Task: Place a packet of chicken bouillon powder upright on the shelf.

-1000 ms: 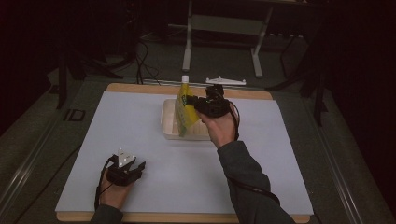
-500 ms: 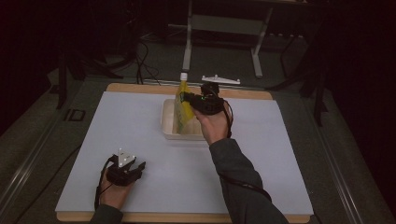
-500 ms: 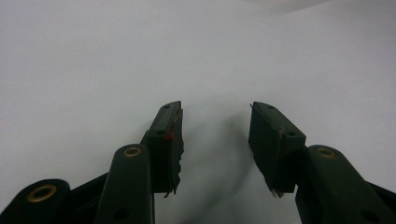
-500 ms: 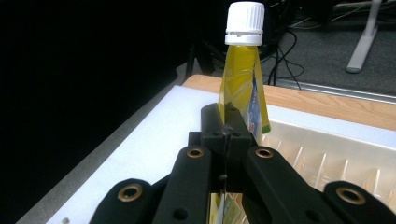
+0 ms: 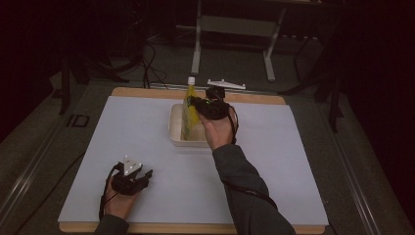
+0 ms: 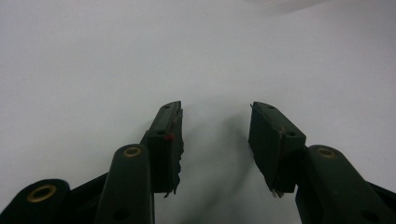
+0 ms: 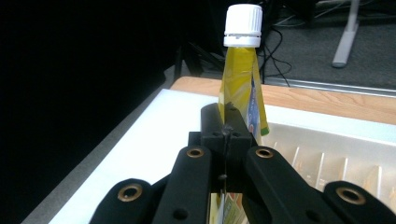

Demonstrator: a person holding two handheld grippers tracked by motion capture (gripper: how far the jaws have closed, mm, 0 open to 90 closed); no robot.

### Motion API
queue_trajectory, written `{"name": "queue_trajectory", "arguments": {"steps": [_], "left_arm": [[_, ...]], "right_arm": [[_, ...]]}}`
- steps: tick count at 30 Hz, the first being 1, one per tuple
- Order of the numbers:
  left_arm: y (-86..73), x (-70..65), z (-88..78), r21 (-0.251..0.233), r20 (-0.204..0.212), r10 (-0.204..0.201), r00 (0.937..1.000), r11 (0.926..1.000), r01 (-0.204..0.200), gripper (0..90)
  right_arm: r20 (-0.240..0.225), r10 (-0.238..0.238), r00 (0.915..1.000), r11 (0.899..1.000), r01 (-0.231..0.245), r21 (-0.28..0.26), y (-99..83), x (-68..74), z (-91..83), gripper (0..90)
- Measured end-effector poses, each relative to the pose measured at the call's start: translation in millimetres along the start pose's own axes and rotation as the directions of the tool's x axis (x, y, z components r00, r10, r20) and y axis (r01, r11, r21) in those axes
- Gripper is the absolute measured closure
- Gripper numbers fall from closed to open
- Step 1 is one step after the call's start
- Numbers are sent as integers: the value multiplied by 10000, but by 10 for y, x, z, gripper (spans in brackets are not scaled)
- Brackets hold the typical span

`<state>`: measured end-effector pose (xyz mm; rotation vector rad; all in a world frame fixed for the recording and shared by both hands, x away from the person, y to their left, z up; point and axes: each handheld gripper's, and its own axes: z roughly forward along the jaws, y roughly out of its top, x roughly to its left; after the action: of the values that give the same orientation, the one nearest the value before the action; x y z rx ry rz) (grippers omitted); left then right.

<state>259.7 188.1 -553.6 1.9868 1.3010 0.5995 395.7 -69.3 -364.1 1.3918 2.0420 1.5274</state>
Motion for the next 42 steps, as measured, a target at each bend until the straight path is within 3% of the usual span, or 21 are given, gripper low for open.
{"name": "queue_trajectory", "arguments": {"steps": [5,17,25,29,31,35,38,42], "left_arm": [[0,0,1,-5,-7,3,10000,10000,-3,543],[0,-2,2,-5,-4,23,10000,10000,-23,542],[-1,0,2,-31,8,-8,10000,10000,8,542],[-1,1,2,-31,27,-15,10000,10000,15,542],[-1,2,2,-31,26,-16,10000,10000,16,542],[-1,0,2,-26,8,-4,10000,10000,4,542],[-1,-1,2,-35,6,-1,10000,10000,1,542],[-1,-1,1,-39,9,3,10000,10000,-3,541]], "right_arm": [[381,57,9993,9993,-71,372,19,24,73,900],[808,21,9967,9990,-57,440,8,44,205,900],[1175,-269,9927,9976,192,668,-12,55,318,882],[1257,-248,9918,9965,144,829,-40,26,394,764],[1216,-486,9914,9952,377,902,-59,14,425,658],[1152,-710,9908,9935,599,973,-95,4,456,536],[1009,-879,9910,9905,762,1146,-106,3,470,494],[844,-1072,9906,9905,990,956,-93,10,429,433]]}}
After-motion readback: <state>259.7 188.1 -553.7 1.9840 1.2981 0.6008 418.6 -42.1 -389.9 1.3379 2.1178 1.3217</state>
